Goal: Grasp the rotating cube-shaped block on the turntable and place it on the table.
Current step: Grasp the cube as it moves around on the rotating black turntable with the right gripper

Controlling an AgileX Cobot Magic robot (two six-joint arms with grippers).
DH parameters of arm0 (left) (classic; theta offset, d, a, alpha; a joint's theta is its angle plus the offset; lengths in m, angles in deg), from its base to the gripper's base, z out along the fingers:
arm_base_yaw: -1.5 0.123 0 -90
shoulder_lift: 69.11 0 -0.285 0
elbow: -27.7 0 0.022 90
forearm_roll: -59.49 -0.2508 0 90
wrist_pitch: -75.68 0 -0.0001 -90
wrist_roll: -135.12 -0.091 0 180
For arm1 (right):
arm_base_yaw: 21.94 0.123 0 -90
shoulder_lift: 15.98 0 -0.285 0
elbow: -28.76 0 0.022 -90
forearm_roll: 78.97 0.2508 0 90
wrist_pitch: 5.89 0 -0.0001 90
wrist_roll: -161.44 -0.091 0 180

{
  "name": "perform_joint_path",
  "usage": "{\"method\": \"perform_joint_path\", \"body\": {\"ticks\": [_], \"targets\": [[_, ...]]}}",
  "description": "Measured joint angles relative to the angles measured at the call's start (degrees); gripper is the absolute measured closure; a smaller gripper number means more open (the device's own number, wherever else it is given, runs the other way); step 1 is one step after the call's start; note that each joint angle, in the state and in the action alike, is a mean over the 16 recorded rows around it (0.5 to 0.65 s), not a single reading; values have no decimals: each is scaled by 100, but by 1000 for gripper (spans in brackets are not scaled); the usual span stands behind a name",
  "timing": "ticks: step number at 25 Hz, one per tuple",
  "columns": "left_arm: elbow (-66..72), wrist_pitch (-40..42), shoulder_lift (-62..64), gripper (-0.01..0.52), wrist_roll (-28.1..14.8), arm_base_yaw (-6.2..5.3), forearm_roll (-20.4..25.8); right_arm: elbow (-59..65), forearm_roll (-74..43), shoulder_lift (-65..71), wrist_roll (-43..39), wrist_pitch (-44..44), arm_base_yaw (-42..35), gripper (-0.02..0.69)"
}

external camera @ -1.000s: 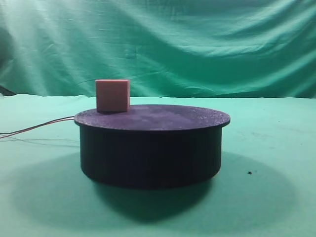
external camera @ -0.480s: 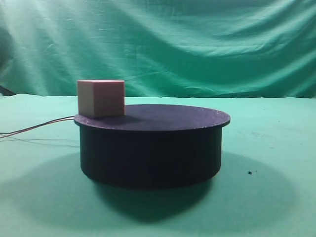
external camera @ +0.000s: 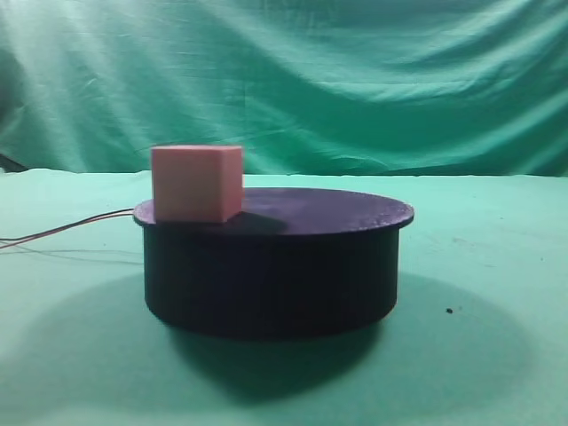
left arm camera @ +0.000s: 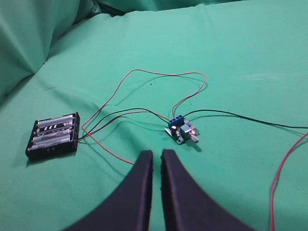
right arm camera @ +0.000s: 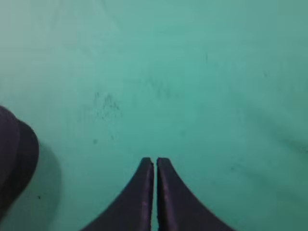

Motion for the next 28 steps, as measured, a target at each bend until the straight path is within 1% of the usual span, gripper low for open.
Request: {"method": "perform_joint_path", "body": {"ticks": [5, 8, 10, 14, 18, 22, 24, 25, 28], "targets": [[0, 0, 0, 514, 0, 0, 0, -606, 53, 1075, 112, 250, 772, 651], [0, 0, 0, 514, 0, 0, 0, -1054, 72, 1624, 119, 402, 1313, 605], [0, 0, 0, 514, 0, 0, 0, -1370, 83, 1941, 108, 508, 1657, 549], [0, 0, 0, 514, 0, 0, 0, -1969, 108, 2502, 25, 748, 2172, 401], [0, 0, 0, 514, 0, 0, 0, -2437, 131, 2993, -83, 1020, 2446, 248], [0, 0, 0, 514, 0, 0, 0, -2705, 148, 3416, -187, 1180, 2569, 133], [0, 0, 0, 514, 0, 0, 0, -2772, 144, 3608, -240, 1187, 2592, 110], [0, 0, 0, 514, 0, 0, 0, -2794, 134, 3698, -265, 1180, 2597, 112], [0, 0, 0, 514, 0, 0, 0, -2855, 62, 3932, -331, 1161, 2601, 168]]}}
